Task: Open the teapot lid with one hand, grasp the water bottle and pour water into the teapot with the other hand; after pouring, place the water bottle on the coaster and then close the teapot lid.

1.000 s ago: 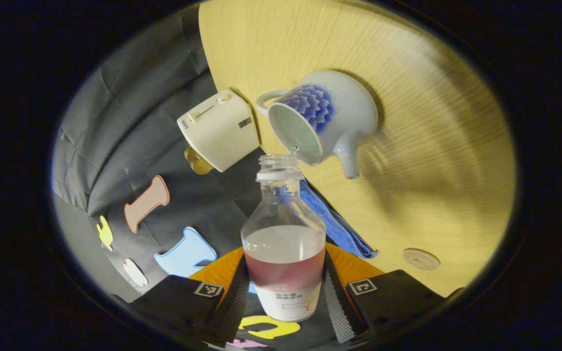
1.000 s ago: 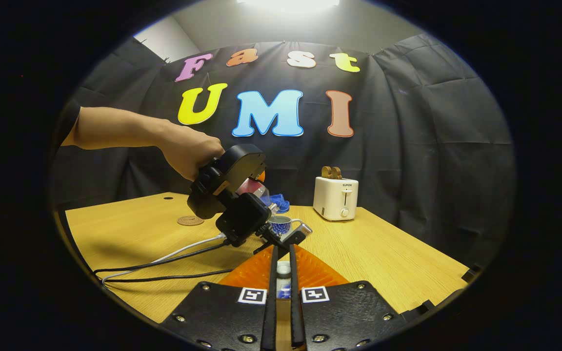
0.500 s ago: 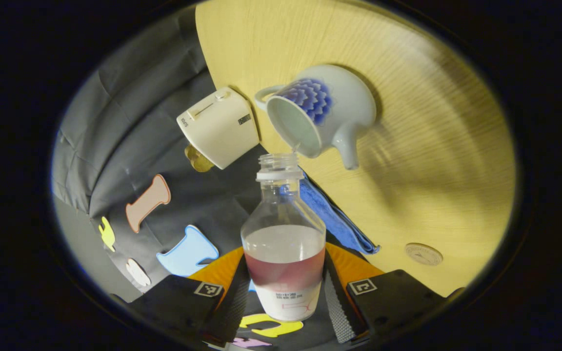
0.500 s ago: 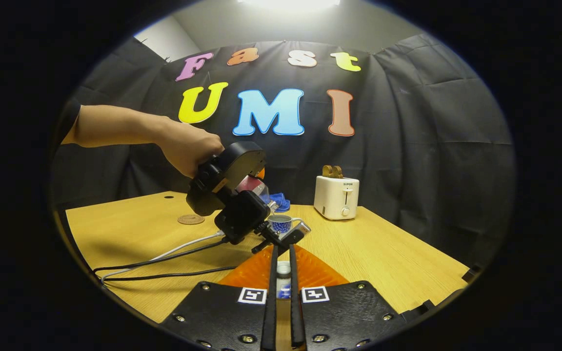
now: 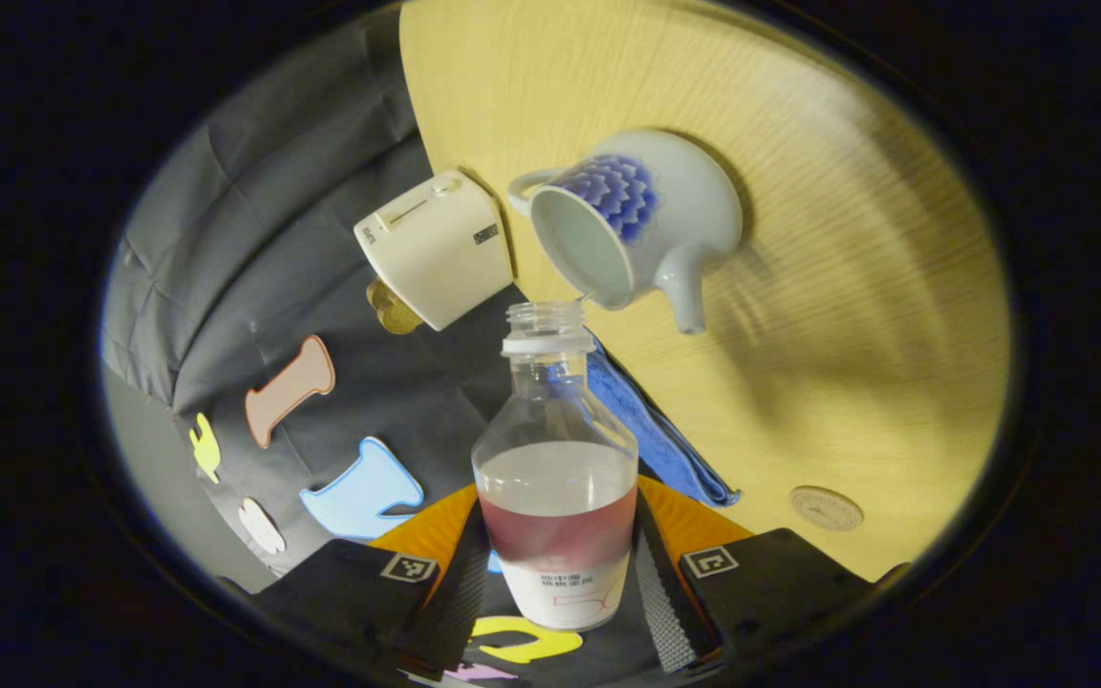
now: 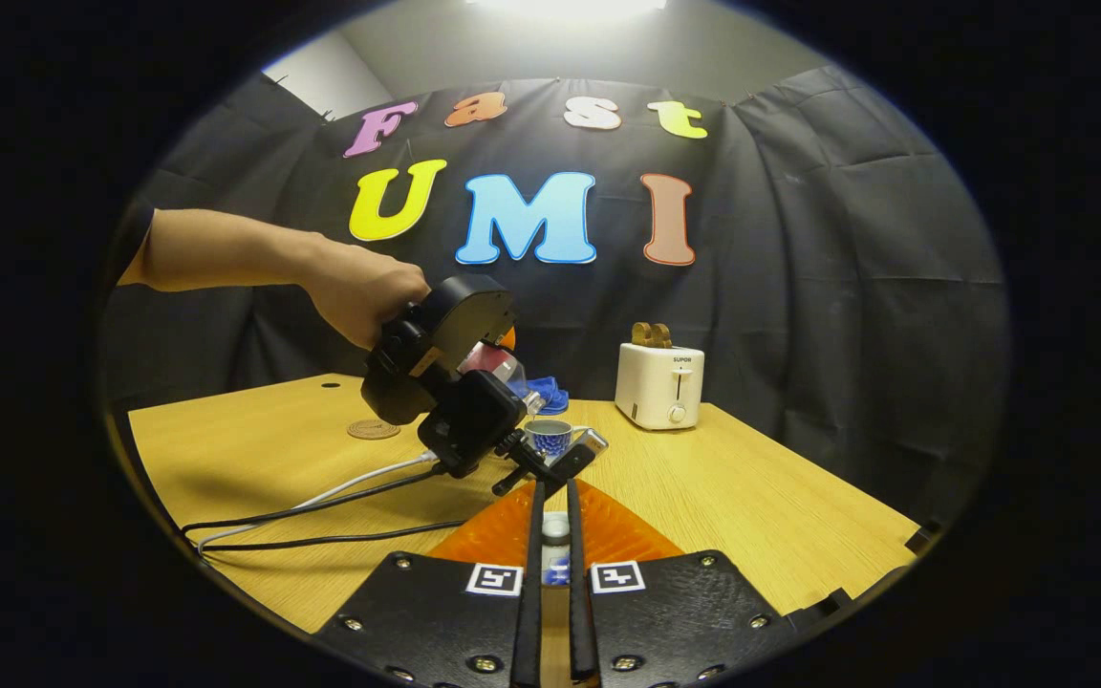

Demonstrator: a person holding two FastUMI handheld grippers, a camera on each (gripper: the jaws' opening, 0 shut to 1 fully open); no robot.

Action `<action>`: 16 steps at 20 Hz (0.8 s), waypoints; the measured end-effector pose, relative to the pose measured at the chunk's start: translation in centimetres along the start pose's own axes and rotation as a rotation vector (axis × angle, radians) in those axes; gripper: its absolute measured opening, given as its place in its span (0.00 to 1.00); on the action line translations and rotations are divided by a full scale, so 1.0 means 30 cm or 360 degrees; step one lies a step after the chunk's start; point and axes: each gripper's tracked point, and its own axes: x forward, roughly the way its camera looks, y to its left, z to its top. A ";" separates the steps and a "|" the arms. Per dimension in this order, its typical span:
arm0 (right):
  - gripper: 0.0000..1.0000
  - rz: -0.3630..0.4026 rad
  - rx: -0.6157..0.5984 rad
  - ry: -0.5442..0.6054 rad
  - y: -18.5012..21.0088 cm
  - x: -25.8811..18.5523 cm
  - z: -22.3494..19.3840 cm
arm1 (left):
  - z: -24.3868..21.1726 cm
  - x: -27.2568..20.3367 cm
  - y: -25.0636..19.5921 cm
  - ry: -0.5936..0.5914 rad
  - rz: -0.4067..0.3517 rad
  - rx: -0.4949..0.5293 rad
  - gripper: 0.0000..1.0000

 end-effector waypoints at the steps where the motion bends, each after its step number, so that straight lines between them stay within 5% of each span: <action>1: 0.12 0.0004 -0.0002 0.0004 0.005 -0.001 -0.001 | 0.005 0.003 -0.003 -0.0011 0.0007 -0.0018 0.85; 4: 0.12 0.0009 -0.0001 -0.0002 0.010 -0.003 0.008 | 0.003 0.005 0.002 -0.0058 0.0058 -0.0102 0.85; 16: 0.12 0.0030 -0.0069 -0.0097 0.063 0.013 0.098 | -0.076 -0.044 -0.079 -0.0214 0.0177 -0.0923 0.85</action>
